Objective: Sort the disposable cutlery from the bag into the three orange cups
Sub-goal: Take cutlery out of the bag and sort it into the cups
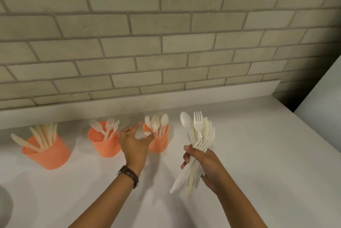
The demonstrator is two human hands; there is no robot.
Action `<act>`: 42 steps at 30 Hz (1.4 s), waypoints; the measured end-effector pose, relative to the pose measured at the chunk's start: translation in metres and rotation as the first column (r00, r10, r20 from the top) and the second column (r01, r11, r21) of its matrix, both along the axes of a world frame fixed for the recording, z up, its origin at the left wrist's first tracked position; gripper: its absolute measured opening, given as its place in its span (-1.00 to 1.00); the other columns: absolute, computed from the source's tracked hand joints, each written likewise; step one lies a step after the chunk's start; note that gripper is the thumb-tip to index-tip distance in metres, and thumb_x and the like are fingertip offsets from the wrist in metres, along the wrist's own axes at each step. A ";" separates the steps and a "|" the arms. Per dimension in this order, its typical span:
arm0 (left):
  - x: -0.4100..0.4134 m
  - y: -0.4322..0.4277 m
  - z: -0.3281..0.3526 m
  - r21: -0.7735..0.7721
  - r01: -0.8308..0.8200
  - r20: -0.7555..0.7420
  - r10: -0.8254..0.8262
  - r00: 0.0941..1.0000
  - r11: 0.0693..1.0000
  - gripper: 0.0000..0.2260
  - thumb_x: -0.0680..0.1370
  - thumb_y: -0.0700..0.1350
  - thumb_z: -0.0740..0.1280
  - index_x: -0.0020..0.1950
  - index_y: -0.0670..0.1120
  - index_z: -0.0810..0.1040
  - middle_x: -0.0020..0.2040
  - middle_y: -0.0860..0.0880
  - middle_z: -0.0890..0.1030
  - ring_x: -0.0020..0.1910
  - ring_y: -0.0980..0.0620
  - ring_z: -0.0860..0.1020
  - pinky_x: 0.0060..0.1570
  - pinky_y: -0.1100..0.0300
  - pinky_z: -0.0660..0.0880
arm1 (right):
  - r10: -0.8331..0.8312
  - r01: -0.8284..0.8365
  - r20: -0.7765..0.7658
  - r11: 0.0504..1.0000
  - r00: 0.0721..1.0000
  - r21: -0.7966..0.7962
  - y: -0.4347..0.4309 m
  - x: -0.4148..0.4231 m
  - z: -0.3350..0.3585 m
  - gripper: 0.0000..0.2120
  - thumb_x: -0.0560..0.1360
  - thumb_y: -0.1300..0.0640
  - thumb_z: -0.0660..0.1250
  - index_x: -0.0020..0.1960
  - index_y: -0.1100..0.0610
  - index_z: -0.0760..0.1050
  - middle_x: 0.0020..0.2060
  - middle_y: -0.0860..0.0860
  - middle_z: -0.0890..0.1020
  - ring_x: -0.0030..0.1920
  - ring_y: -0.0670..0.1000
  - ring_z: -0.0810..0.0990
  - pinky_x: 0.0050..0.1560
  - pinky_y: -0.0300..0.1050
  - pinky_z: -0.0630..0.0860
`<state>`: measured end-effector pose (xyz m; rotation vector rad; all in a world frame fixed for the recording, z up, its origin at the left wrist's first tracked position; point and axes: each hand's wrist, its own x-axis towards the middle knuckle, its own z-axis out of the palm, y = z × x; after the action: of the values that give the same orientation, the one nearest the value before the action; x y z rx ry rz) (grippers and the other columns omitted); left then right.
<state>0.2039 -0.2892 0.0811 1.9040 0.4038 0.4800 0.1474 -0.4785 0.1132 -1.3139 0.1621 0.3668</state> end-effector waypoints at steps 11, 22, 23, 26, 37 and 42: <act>-0.032 -0.029 0.060 -0.414 0.333 -0.112 -0.410 0.905 0.848 -0.86 0.39 -0.05 0.49 -0.15 -0.10 0.69 -0.33 0.13 0.61 -0.34 0.27 0.54 -0.31 0.46 0.41 | 0.232 -0.236 0.051 0.969 0.971 0.072 0.020 -0.001 0.009 -0.74 0.49 0.08 0.35 0.09 0.20 0.44 -0.45 0.10 0.46 -0.45 0.15 0.56 -0.25 0.02 0.56; 0.021 0.024 0.061 -0.288 0.045 0.066 -0.027 0.997 0.957 -0.83 0.39 -0.16 0.49 -0.05 -0.18 0.67 -0.14 -0.01 0.67 -0.20 0.22 0.58 -0.15 0.49 0.44 | 0.046 -0.045 -0.010 0.995 0.999 0.091 0.005 0.003 0.000 -0.89 0.51 0.18 0.32 -0.09 0.21 0.43 -0.46 0.10 0.44 -0.49 0.10 0.51 -0.29 0.03 0.57; 0.025 0.021 0.051 -0.230 0.038 0.030 -0.032 0.999 0.972 -0.82 0.40 -0.16 0.49 -0.04 -0.19 0.67 -0.13 -0.03 0.67 -0.22 0.24 0.56 -0.22 0.55 0.41 | 0.036 -0.035 -0.009 0.995 0.999 0.097 0.005 0.004 0.000 -0.90 0.51 0.18 0.32 -0.08 0.21 0.43 -0.46 0.10 0.44 -0.49 0.10 0.52 -0.29 0.04 0.57; 0.035 0.016 0.020 -0.180 0.069 -0.158 -0.098 0.983 0.981 -0.76 0.39 -0.13 0.50 0.02 -0.18 0.65 -0.01 -0.09 0.68 -0.21 0.14 0.58 -0.27 0.48 0.42 | 0.007 -0.006 -0.009 0.993 1.000 0.120 0.007 0.007 0.001 -0.92 0.51 0.21 0.32 -0.11 0.21 0.44 -0.44 0.11 0.45 -0.46 0.13 0.54 -0.28 0.04 0.57; -0.057 -0.009 0.035 0.024 0.442 -0.120 -0.437 0.892 0.897 -0.91 0.40 -0.03 0.48 -0.12 0.11 0.63 -0.11 0.13 0.61 -0.27 0.14 0.50 -0.22 0.37 0.40 | -0.037 0.037 -0.006 0.999 0.999 0.014 0.036 0.018 0.003 -0.82 0.47 0.14 0.39 -0.09 0.27 0.54 -0.36 0.12 0.59 -0.35 0.12 0.64 -0.14 0.19 0.62; -0.080 0.003 0.041 0.153 0.419 -0.160 -0.395 0.904 0.895 -0.98 0.42 -0.08 0.46 -0.17 0.02 0.67 -0.22 0.12 0.60 -0.42 0.18 0.53 -0.27 0.32 0.49 | 0.042 -0.041 0.038 0.999 0.998 -0.028 0.076 0.009 0.001 -0.80 0.48 0.09 0.36 0.00 0.21 0.59 -0.21 0.17 0.64 -0.21 0.11 0.67 -0.22 0.03 0.62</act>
<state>0.1241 -0.2860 0.1226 2.1350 0.0300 0.1190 0.1568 -0.4021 0.1145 -1.3518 0.1075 0.3757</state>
